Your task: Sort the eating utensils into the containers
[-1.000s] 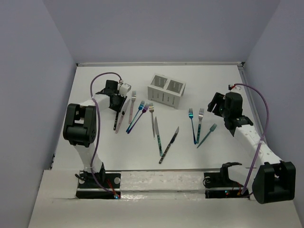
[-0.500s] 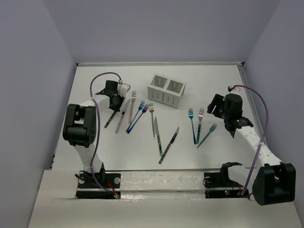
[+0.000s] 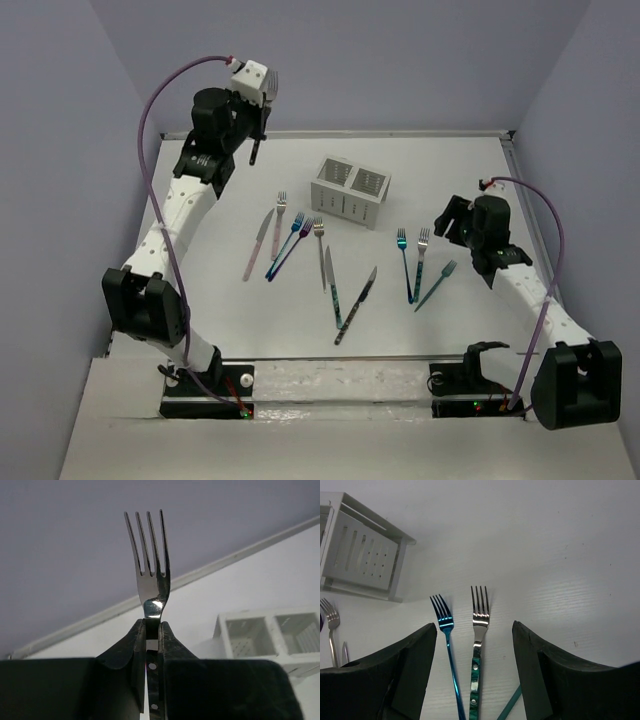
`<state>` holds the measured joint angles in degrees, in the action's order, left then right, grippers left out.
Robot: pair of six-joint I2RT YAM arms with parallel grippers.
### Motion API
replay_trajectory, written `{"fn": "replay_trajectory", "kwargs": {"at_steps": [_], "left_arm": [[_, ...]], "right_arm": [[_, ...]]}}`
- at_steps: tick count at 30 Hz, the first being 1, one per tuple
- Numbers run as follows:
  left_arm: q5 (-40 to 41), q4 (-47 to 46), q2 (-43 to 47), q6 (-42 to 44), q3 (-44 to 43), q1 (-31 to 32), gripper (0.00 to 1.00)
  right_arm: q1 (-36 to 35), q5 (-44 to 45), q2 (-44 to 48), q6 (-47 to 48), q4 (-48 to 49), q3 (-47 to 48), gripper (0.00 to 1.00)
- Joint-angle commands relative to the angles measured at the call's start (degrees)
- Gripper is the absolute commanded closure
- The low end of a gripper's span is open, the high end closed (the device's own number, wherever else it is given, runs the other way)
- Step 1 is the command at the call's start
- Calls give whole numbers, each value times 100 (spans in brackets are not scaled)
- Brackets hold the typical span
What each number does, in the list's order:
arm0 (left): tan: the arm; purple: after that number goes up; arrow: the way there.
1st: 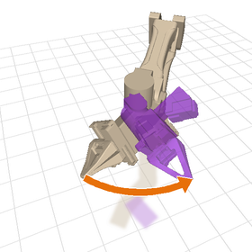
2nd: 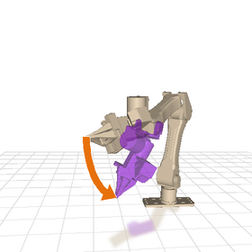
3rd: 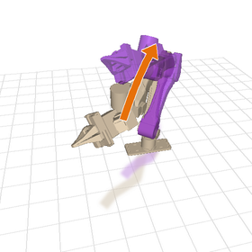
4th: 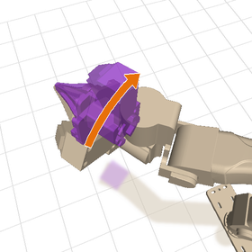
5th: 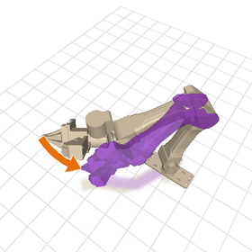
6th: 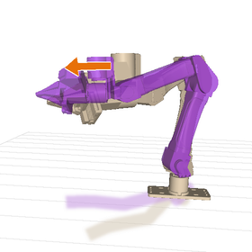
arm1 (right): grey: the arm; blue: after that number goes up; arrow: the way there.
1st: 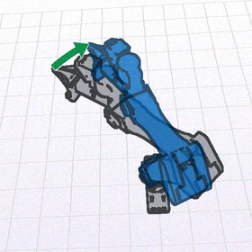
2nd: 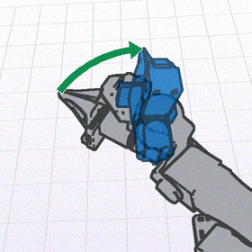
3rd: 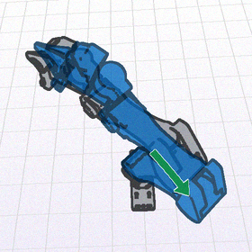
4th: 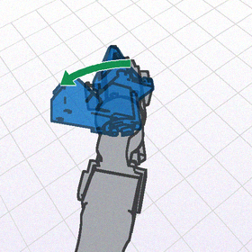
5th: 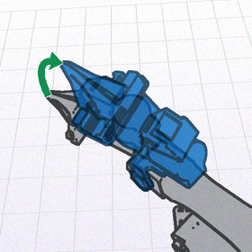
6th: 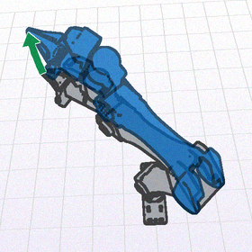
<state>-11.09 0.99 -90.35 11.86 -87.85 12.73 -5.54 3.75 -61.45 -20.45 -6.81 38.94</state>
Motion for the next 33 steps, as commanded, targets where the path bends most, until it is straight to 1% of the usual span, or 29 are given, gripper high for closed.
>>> {"fn": "replay_trajectory", "kwargs": {"at_steps": [1, 3, 6, 7, 9, 14, 15, 20, 23, 28, 29, 33], "left_arm": [[-525, -1126, 18, -350, -355, 651, 100], [-683, -1835, -70, -456, -347, 887, 100], [-719, -2138, -553, -588, -723, 1108, 100], [-728, -2295, -876, -684, -846, 1178, 100], [-841, -2707, -1307, -948, -1067, 1249, 100], [-947, -3490, -1924, -931, -1260, 1355, 100], [-1034, -3770, -2012, -974, -1252, 1355, 100], [-1325, -4230, -2514, -1133, -1199, 1372, 100], [-1430, -4555, -2637, -1151, -1033, 1381, 100], [-1501, -5099, -2611, -1151, -278, 1390, 100], [-1519, -5388, -2585, -1151, -128, 1390, 100], [-1598, -6547, -2462, -1151, 907, 1381, 100]], "right_arm": [[27, 169, -191, -213, 189, 360, 32], [27, 415, -288, -406, -65, 482, 32], [27, 679, -297, -671, -303, 475, 32], [27, 715, -245, -723, -347, 422, 32], [27, 794, -131, -820, -426, 317, 32], [27, 943, 98, -838, -488, 115, 32], [27, 944, 124, -829, -488, 88, 32], [27, 900, 160, -847, -611, 17, 33], [27, 908, 107, -926, -795, 9, 33], [27, 891, -104, -1058, -1173, 17, 34], [27, 891, -174, -1084, -1304, 35, 33], [27, 996, -201, -1452, -1516, -62, 32]]}}
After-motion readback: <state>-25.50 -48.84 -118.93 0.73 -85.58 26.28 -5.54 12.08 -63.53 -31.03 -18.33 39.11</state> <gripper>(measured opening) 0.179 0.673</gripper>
